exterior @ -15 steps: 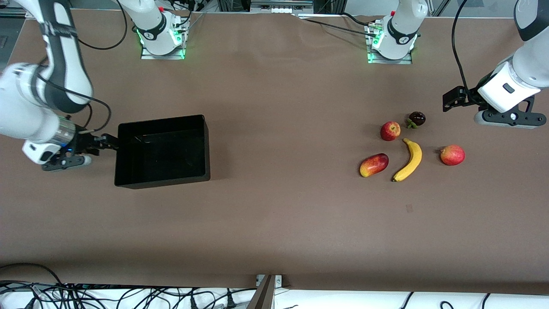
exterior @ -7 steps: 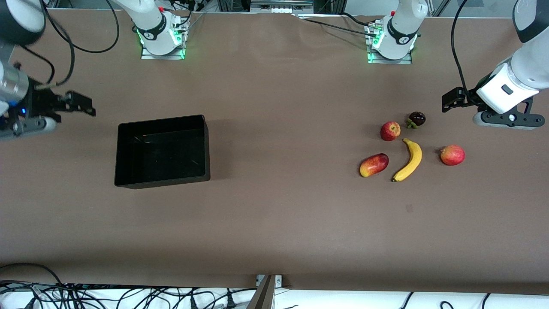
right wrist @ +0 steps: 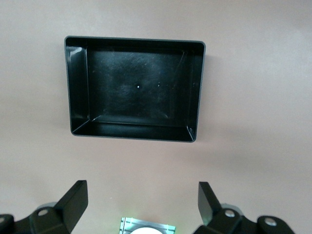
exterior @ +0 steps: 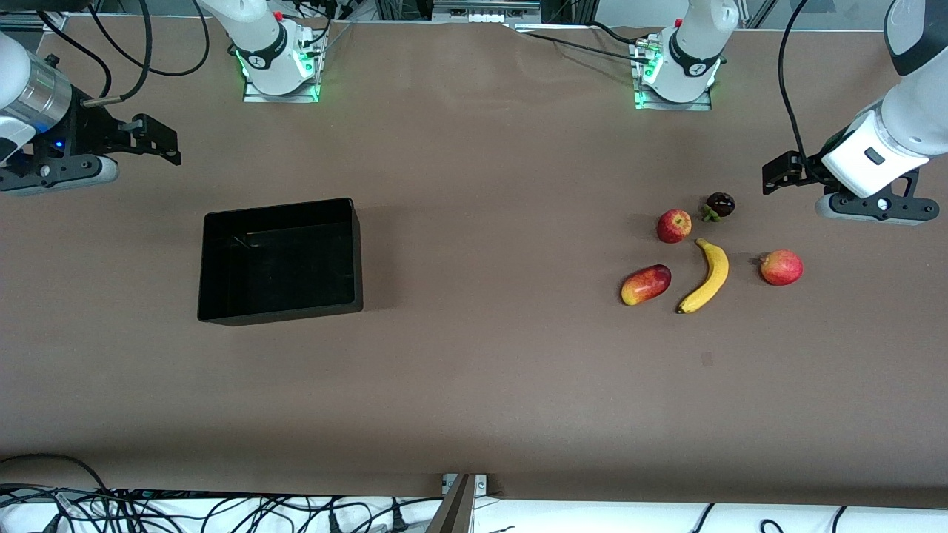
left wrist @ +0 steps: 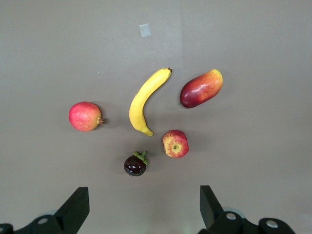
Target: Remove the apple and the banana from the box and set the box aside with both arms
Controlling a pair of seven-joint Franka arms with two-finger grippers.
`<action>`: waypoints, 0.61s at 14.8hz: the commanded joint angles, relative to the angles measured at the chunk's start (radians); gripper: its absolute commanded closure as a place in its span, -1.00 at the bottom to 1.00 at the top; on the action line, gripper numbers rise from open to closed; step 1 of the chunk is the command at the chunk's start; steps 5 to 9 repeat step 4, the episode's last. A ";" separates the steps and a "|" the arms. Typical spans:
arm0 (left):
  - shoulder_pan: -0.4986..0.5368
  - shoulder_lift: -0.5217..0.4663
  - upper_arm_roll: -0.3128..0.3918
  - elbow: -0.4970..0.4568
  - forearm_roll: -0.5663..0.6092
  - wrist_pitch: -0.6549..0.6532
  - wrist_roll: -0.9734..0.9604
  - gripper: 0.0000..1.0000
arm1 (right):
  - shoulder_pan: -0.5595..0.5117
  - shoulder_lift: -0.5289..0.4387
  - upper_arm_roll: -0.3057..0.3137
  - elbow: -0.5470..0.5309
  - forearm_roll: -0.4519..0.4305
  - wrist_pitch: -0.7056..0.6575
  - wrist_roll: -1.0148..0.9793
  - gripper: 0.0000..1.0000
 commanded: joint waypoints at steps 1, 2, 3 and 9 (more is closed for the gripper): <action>-0.003 -0.004 0.000 0.001 -0.002 0.005 -0.008 -1.00 | -0.024 -0.007 0.008 -0.005 -0.007 0.015 0.013 -1.00; -0.003 -0.004 0.000 0.001 0.000 0.005 -0.008 -1.00 | -0.027 -0.006 0.007 -0.005 -0.007 0.015 0.013 -1.00; -0.003 -0.004 0.000 0.001 0.002 0.005 -0.007 -1.00 | -0.027 -0.001 0.007 -0.003 -0.007 0.017 0.001 -1.00; -0.003 -0.004 0.000 0.002 0.002 0.005 -0.007 -1.00 | -0.027 0.001 0.005 0.001 -0.010 0.015 -0.007 -1.00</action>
